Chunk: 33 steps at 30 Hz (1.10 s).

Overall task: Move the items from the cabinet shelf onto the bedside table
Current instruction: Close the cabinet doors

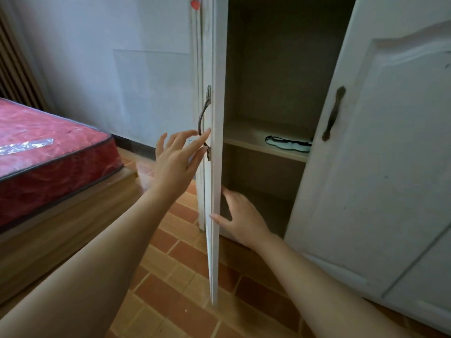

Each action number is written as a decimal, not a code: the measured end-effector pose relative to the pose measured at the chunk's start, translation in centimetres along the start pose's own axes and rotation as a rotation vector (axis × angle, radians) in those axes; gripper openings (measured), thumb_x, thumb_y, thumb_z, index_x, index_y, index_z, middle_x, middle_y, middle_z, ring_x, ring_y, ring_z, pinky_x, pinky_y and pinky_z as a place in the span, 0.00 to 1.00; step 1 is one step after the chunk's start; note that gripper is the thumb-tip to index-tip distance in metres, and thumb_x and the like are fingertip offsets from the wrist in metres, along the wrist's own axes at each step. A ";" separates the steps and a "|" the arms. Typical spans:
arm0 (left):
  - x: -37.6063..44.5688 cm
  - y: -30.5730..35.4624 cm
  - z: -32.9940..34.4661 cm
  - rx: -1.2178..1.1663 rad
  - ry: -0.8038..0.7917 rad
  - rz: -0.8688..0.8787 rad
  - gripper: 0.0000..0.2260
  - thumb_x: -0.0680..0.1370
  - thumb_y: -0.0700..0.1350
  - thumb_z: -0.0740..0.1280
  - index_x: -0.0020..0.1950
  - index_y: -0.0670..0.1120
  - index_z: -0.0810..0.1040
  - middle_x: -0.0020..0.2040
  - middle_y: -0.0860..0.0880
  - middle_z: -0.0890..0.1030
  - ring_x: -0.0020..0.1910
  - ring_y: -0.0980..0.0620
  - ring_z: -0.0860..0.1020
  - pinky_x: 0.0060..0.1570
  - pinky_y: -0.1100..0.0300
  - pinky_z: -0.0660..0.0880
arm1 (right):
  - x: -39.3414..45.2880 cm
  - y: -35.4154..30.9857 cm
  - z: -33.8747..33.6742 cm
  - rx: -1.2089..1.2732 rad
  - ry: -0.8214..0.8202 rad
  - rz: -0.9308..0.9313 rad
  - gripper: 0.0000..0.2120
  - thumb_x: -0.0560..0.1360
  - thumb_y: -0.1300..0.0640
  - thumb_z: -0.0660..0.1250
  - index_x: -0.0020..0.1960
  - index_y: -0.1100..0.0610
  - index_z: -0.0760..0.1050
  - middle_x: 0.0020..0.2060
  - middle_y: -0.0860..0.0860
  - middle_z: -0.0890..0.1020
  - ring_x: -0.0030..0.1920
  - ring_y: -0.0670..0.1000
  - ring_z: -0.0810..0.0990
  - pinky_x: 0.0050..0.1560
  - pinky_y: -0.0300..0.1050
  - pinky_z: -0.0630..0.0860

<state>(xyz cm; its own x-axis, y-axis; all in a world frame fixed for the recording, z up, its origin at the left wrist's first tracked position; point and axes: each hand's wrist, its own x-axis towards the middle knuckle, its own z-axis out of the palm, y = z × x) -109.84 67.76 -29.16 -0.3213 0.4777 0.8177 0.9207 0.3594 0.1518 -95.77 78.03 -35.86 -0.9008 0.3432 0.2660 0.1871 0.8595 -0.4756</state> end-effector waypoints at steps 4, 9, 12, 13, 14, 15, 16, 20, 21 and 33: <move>0.8 2.2 2.3 0.096 -0.160 0.085 0.20 0.80 0.55 0.47 0.72 0.57 0.61 0.72 0.45 0.67 0.72 0.43 0.63 0.71 0.40 0.51 | -0.9 2.2 -1.5 0.010 0.055 0.095 0.30 0.76 0.43 0.61 0.73 0.50 0.55 0.70 0.47 0.66 0.71 0.49 0.64 0.65 0.45 0.65; 2.6 4.8 4.9 0.183 -0.192 0.224 0.22 0.80 0.46 0.57 0.73 0.57 0.58 0.76 0.47 0.59 0.76 0.45 0.52 0.71 0.37 0.44 | -1.3 5.6 -3.0 0.082 0.123 0.241 0.30 0.76 0.46 0.62 0.74 0.48 0.53 0.69 0.47 0.67 0.68 0.49 0.67 0.61 0.43 0.67; 4.2 5.7 6.4 0.316 -0.182 0.334 0.26 0.76 0.43 0.63 0.73 0.56 0.60 0.77 0.45 0.53 0.76 0.43 0.47 0.70 0.36 0.39 | -1.2 7.2 -4.2 0.136 0.151 0.289 0.30 0.77 0.50 0.62 0.74 0.49 0.53 0.68 0.47 0.69 0.67 0.48 0.69 0.60 0.41 0.67; 4.7 6.1 6.9 0.341 -0.173 0.361 0.27 0.75 0.41 0.64 0.72 0.56 0.61 0.77 0.44 0.53 0.76 0.42 0.46 0.70 0.36 0.39 | -1.1 7.7 -4.6 0.127 0.153 0.292 0.30 0.77 0.50 0.63 0.74 0.49 0.53 0.68 0.47 0.69 0.67 0.48 0.69 0.60 0.40 0.66; 5.2 6.4 7.4 0.349 -0.163 0.382 0.27 0.74 0.40 0.65 0.71 0.55 0.63 0.77 0.43 0.53 0.76 0.42 0.47 0.70 0.36 0.39 | -1.1 8.2 -4.9 0.110 0.157 0.289 0.30 0.76 0.50 0.63 0.74 0.49 0.54 0.68 0.47 0.70 0.66 0.48 0.70 0.57 0.38 0.66; 5.6 6.7 7.9 0.347 -0.153 0.398 0.27 0.74 0.39 0.65 0.70 0.55 0.64 0.77 0.43 0.53 0.76 0.41 0.47 0.70 0.36 0.40 | -1.0 8.6 -5.3 0.085 0.164 0.284 0.30 0.76 0.49 0.63 0.74 0.49 0.53 0.67 0.47 0.70 0.65 0.48 0.71 0.55 0.36 0.65; 6.0 6.9 8.4 0.339 -0.142 0.409 0.26 0.74 0.39 0.65 0.70 0.54 0.64 0.77 0.42 0.53 0.76 0.41 0.47 0.70 0.36 0.40 | -1.0 8.9 -5.6 0.051 0.179 0.277 0.31 0.76 0.49 0.63 0.74 0.49 0.52 0.66 0.47 0.71 0.64 0.47 0.72 0.54 0.35 0.64; 6.8 7.2 10.5 0.276 -0.156 0.426 0.28 0.74 0.40 0.66 0.71 0.54 0.62 0.77 0.42 0.52 0.76 0.43 0.47 0.71 0.38 0.39 | -1.5 9.6 -6.0 -0.195 0.246 0.160 0.35 0.75 0.52 0.64 0.75 0.50 0.47 0.73 0.47 0.60 0.68 0.48 0.68 0.61 0.39 0.67; 7.0 7.2 11.0 0.260 -0.162 0.433 0.28 0.74 0.41 0.66 0.71 0.54 0.61 0.77 0.42 0.51 0.75 0.43 0.47 0.71 0.38 0.39 | -1.6 9.9 -6.0 -0.268 0.246 0.124 0.36 0.76 0.53 0.64 0.75 0.50 0.45 0.75 0.47 0.54 0.69 0.48 0.67 0.63 0.41 0.68; 9.1 6.3 16.6 0.044 -0.190 0.395 0.42 0.75 0.56 0.62 0.73 0.54 0.31 0.75 0.51 0.45 0.76 0.51 0.45 0.74 0.45 0.43 | -0.3 14.4 -7.9 -0.759 0.125 0.056 0.39 0.74 0.64 0.62 0.73 0.54 0.37 0.73 0.49 0.37 0.73 0.52 0.37 0.70 0.54 0.38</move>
<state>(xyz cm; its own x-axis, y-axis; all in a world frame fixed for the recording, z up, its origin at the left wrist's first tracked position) -110.62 87.73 -29.98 0.0145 0.7230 0.6906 0.9721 0.1516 -0.1791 -89.69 93.32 -36.13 -0.8398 0.3949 0.3726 0.4889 0.8484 0.2027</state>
